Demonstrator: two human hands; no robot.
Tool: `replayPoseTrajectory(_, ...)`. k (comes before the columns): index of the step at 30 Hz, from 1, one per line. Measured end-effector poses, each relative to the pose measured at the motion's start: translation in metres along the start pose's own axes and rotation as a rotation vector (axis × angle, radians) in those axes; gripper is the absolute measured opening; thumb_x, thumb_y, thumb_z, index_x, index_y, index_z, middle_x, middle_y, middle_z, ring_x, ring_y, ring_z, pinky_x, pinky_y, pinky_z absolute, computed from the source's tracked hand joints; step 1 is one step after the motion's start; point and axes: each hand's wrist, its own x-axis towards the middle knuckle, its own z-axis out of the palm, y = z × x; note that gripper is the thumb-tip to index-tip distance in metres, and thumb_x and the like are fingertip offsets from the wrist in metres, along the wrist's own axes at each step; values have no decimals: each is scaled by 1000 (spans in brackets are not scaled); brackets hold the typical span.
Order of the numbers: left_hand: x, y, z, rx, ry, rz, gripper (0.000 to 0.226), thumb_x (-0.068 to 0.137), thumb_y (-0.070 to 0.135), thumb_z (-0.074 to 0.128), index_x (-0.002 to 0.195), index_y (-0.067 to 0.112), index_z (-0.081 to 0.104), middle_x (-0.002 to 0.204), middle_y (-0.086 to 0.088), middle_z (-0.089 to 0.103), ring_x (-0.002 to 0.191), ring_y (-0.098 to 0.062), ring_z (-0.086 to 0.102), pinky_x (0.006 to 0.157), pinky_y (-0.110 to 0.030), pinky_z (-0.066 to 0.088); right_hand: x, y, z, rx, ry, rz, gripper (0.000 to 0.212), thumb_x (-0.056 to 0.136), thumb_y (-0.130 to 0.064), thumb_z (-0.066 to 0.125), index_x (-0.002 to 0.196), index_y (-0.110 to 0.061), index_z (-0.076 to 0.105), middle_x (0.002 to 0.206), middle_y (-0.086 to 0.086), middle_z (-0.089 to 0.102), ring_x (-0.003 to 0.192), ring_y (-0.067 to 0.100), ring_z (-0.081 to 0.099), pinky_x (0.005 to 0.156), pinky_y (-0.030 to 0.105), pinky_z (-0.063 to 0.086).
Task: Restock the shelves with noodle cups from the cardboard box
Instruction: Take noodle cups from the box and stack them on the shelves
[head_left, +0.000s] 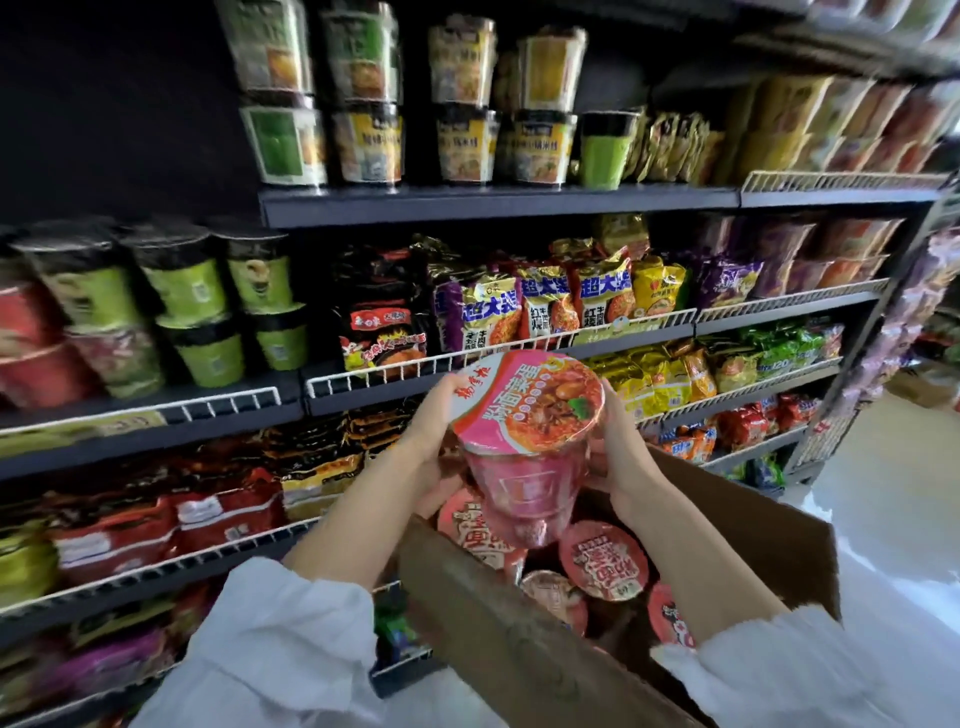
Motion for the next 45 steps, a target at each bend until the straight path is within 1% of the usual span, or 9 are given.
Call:
replayPoseTrajectory(9,-106,33,-187,-83,291,-8,31,91,43,46,90,17,63,78,-3,69,70,-19,61,64,-27,45,-72,18,187,-93,-296,36,66,89,-68,28,128,-22,54,128,7,57,116,26,53,97,39,44)
replayPoseTrajectory(13,-145,38,-277,-109,543,-6,23,83,45,52,84,24,62,91,-2,68,79,-19,60,66,-28,45,-96,28,274,-82,-483,29,58,95,-59,29,127,-19,56,115,4,60,86,11,56,75,26,46)
replayPoseTrajectory(18,-184,56,-386,-149,726,41,35,69,49,59,97,29,63,101,-3,70,90,-22,63,72,-32,50,-112,37,388,-126,-704,37,59,96,-57,26,135,-20,49,134,5,54,103,16,49,84,29,41)
replayPoseTrajectory(22,-203,83,-470,-215,863,82,37,65,50,63,95,29,64,100,-2,69,91,-23,62,62,-31,49,-111,34,486,-142,-849,47,59,94,-61,26,132,-23,51,124,3,58,95,15,52,99,38,38)
replayPoseTrajectory(28,-210,146,-559,-254,1050,120,31,70,45,57,87,21,66,88,-2,71,82,-20,65,64,-27,50,-103,-1,624,-119,-996,67,39,95,-55,35,100,-25,59,94,-1,62,73,8,52,71,26,47)
replayPoseTrajectory(30,-210,166,-584,-273,1048,136,26,74,43,54,78,19,63,78,0,68,67,-17,63,54,-22,46,-100,-8,664,-148,-1019,22,41,95,-56,34,104,-26,60,93,-3,62,72,8,52,59,24,43)
replayPoseTrajectory(34,-203,193,-641,-225,1148,133,37,71,45,54,96,22,64,103,-4,66,94,-23,60,63,-33,47,-90,-13,736,-161,-1044,-13,39,96,-54,34,92,-25,60,79,-4,61,69,8,57,53,22,42)
replayPoseTrajectory(39,-182,218,-719,-249,1135,90,39,65,43,58,97,21,62,107,-4,67,94,-21,60,71,-32,47,-66,0,828,-213,-996,-23,36,93,-49,39,110,-25,61,105,1,63,95,21,58,86,40,49)
replayPoseTrajectory(45,-139,261,-823,-188,1050,48,37,76,46,55,100,19,59,98,-4,63,91,-19,57,77,-31,47,-32,9,930,-173,-904,-37,34,94,-48,36,103,-26,59,104,3,62,89,22,57,88,44,49)
